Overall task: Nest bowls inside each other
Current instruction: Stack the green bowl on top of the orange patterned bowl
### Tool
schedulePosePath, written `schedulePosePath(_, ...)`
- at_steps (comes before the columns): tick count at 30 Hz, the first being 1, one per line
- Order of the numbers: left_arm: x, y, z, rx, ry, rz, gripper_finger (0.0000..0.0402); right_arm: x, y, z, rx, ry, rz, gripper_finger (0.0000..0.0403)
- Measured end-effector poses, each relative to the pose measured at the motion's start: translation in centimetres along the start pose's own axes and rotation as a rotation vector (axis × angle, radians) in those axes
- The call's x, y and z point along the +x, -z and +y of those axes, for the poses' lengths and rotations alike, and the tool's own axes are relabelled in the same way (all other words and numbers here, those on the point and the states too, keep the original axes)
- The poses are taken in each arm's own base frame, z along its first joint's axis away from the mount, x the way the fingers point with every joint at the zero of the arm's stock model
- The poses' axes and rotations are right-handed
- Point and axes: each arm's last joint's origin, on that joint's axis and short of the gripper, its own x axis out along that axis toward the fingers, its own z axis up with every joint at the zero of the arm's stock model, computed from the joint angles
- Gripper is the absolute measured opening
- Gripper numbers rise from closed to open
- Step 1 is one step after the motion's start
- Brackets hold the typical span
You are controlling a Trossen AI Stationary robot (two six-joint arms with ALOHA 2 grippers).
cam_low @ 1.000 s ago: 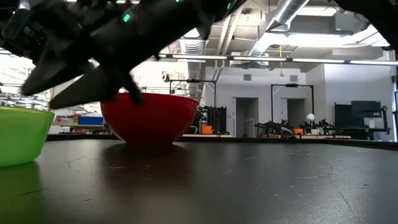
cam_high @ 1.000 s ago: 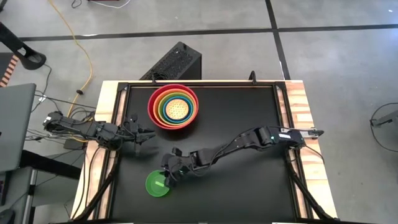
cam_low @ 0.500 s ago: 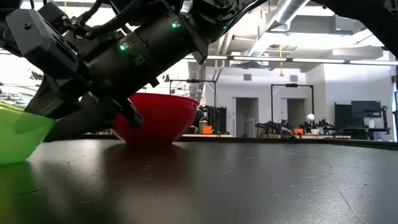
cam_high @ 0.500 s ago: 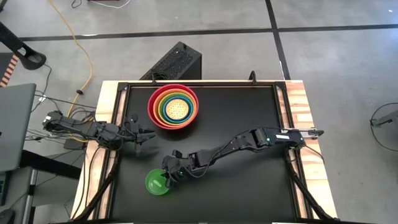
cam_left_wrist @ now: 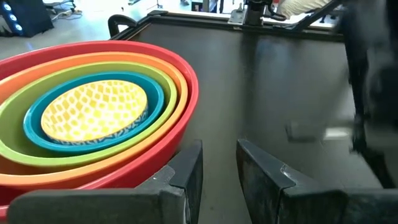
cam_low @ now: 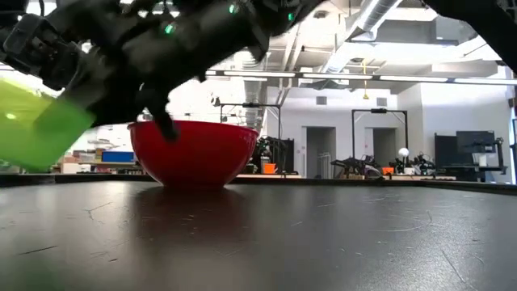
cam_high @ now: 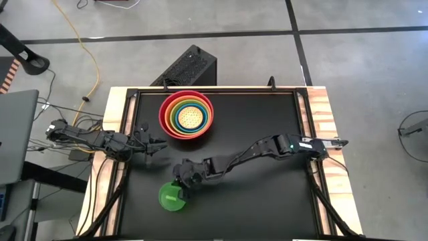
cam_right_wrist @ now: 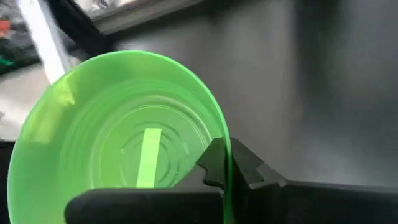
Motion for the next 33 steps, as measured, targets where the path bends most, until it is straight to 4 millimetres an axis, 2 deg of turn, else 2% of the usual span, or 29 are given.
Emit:
schedulePosePath(4,0.0,0.0,0.0,-0.001,0.005,0.003,0.0087,-3.4,-3.4,0.3,-0.075,-0.003,-0.018,0.001)
schedulePosePath(9,0.0,0.1,0.0,0.002,0.004,0.009,0.0087,-9.2,-7.9,-0.1,-0.15,0.057,-0.053,0.0006)
schedulePosePath(13,0.0,0.1,0.0,0.006,0.004,0.008,0.0087,-13.4,-11.4,-2.1,-0.164,0.171,-0.152,0.0006)
schedulePosePath(16,0.0,0.1,0.0,0.005,0.004,0.008,0.0087,-15.3,-13.1,-4.7,-0.134,0.282,-0.209,0.0005)
schedulePosePath(21,0.0,0.1,0.0,0.001,0.002,0.008,0.0087,-17.1,-14.6,-11.2,-0.028,0.44,-0.219,0.0005)
schedulePosePath(24,0.0,0.1,0.0,-0.003,0.002,0.008,0.0087,-17.4,-14.5,-15.7,0.079,0.524,-0.201,0.0005)
schedulePosePath(26,0.0,0.1,0.0,-0.004,0.001,0.008,0.0087,-17.0,-13.8,-18.7,0.141,0.565,-0.168,0.0005)
schedulePosePath(29,0.0,0.1,0.0,0.002,0.001,0.008,0.0087,-15.7,-12.1,-21.8,0.22,0.576,-0.084,0.0005)
schedulePosePath(33,0.0,0.1,0.0,0.006,0.0,0.01,0.0087,-13.5,-10.1,-24.1,0.257,0.586,-0.022,0.0005)
